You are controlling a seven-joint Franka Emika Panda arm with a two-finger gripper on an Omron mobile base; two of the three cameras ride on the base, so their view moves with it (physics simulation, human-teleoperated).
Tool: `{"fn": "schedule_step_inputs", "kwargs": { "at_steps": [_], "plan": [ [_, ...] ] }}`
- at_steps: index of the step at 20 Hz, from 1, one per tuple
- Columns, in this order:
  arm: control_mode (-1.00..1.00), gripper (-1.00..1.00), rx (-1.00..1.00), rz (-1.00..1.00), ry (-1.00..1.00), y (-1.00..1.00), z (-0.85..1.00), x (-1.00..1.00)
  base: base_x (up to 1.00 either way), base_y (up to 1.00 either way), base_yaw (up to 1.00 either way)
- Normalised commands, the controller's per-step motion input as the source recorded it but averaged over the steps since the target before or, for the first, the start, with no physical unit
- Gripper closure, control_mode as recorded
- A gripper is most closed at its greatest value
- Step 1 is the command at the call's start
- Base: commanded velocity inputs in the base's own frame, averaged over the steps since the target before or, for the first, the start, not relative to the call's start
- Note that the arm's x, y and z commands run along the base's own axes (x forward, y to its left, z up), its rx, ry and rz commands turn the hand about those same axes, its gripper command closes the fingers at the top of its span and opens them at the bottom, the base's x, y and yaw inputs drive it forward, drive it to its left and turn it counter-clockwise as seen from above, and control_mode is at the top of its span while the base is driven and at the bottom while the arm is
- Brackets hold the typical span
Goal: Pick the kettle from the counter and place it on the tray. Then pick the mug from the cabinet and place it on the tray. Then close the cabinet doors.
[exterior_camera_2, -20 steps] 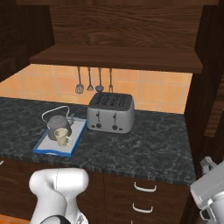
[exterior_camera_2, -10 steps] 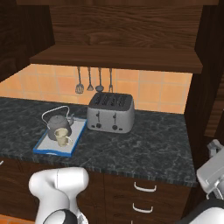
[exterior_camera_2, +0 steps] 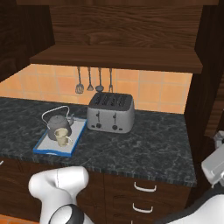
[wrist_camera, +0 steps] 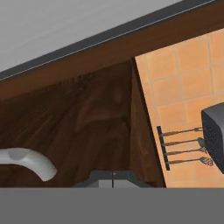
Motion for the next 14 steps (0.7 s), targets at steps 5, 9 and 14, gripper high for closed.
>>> {"fn": "schedule_step_inputs", "kwargs": {
  "at_steps": [5, 9, 14],
  "plan": [
    [-1.00, 1.00, 0.01, 0.00, 0.05, -0.19, 0.12, 0.32, 0.00, 0.00, 0.00],
    [-1.00, 1.00, 0.00, 0.00, 0.02, -0.27, 0.05, 0.31, 0.00, 0.00, 0.00],
    [-1.00, 1.00, 0.03, 0.01, 0.00, -0.03, 0.07, 0.45, 0.00, 0.00, 0.00]
  ]
}}
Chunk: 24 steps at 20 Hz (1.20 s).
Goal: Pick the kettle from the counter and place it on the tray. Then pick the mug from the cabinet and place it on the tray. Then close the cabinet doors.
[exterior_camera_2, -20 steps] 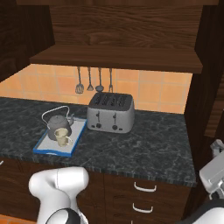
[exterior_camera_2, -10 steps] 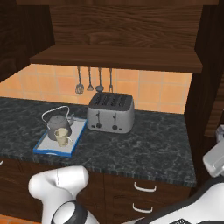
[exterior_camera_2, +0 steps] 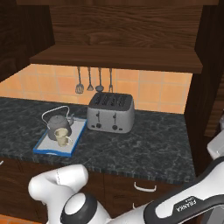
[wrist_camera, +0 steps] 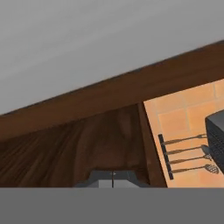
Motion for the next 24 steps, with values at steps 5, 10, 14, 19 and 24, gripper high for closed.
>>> {"fn": "schedule_step_inputs", "kwargs": {
  "at_steps": [5, 10, 14, 19, 24],
  "plan": [
    [-1.00, 1.00, 0.03, 0.04, 0.00, 0.00, 0.02, 0.36, 0.00, 0.00, 0.00],
    [-1.00, 1.00, 0.00, 0.15, -0.09, 0.32, 0.14, 0.00, 0.00, 0.00, 0.00],
    [-1.00, 1.00, 0.00, 0.21, -0.10, 0.66, 0.13, -0.05, 0.00, 0.00, 0.00],
    [-1.00, 1.00, 0.00, 0.10, -0.06, 0.91, 0.30, -0.01, 0.00, 0.00, 0.00],
    [-1.00, 1.00, 0.00, -0.01, -0.01, 0.93, 0.33, 0.00, 0.00, 0.00, 0.00]
  ]
}}
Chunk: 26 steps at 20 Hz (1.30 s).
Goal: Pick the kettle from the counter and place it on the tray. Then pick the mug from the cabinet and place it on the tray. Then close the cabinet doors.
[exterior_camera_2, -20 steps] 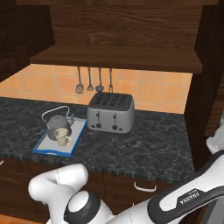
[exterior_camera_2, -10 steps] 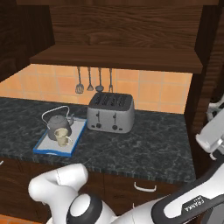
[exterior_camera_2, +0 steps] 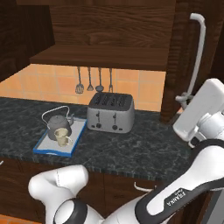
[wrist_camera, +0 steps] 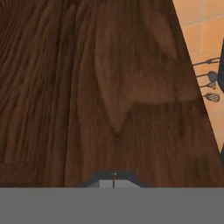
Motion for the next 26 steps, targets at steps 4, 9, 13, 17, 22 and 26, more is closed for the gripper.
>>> {"fn": "schedule_step_inputs", "kwargs": {
  "at_steps": [4, 9, 13, 17, 22, 26],
  "plan": [
    [-1.00, 1.00, -0.03, -0.15, 0.00, 0.98, 0.19, 0.00, 0.00, 0.00, 0.00],
    [-1.00, 1.00, 0.00, -0.11, 0.15, 0.29, 0.45, 0.25, 0.00, 0.00, 0.00],
    [-1.00, 1.00, 0.00, -0.11, 0.26, 0.04, 0.51, 0.41, 0.00, 0.00, 0.00],
    [-1.00, 1.00, -0.03, -0.08, 0.29, 0.03, 0.25, 0.50, 0.00, 0.00, 0.00],
    [-1.00, 1.00, 0.00, -0.02, 0.13, 0.01, 0.00, 0.47, 0.00, 0.00, 0.00],
    [-1.00, 1.00, 0.00, -0.07, 0.09, 0.01, 0.00, 0.41, 0.00, 0.00, 0.00]
  ]
}}
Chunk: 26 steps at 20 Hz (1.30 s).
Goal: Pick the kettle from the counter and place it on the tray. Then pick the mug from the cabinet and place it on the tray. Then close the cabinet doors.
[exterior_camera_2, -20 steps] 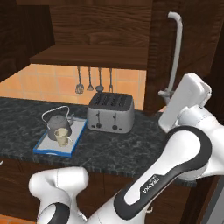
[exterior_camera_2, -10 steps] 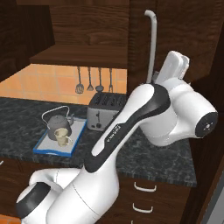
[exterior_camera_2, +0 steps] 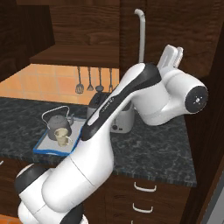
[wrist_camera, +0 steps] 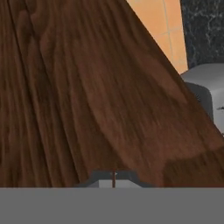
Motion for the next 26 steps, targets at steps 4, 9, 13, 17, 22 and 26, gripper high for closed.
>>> {"fn": "schedule_step_inputs", "kwargs": {
  "at_steps": [4, 9, 13, 17, 22, 26],
  "plan": [
    [-1.00, 1.00, 0.00, -0.06, 0.12, 0.01, 0.00, 0.35, 0.00, 0.00, 0.00],
    [-1.00, 1.00, 0.00, -0.07, 0.03, 0.39, 0.00, 0.44, 0.00, 0.00, 0.00],
    [-1.00, 1.00, 0.00, 0.00, 0.00, 0.65, -0.04, 0.52, 0.00, 0.00, 0.00],
    [-1.00, 1.00, 0.00, 0.00, 0.00, 0.39, 0.00, 0.57, 0.00, 0.00, 0.00],
    [-1.00, 1.00, -0.02, -0.01, 0.09, 0.37, 0.03, 0.49, 0.00, 0.00, 0.00],
    [-1.00, 1.00, 0.00, 0.00, 0.09, 0.40, 0.00, 0.48, 0.00, 0.00, 0.00]
  ]
}}
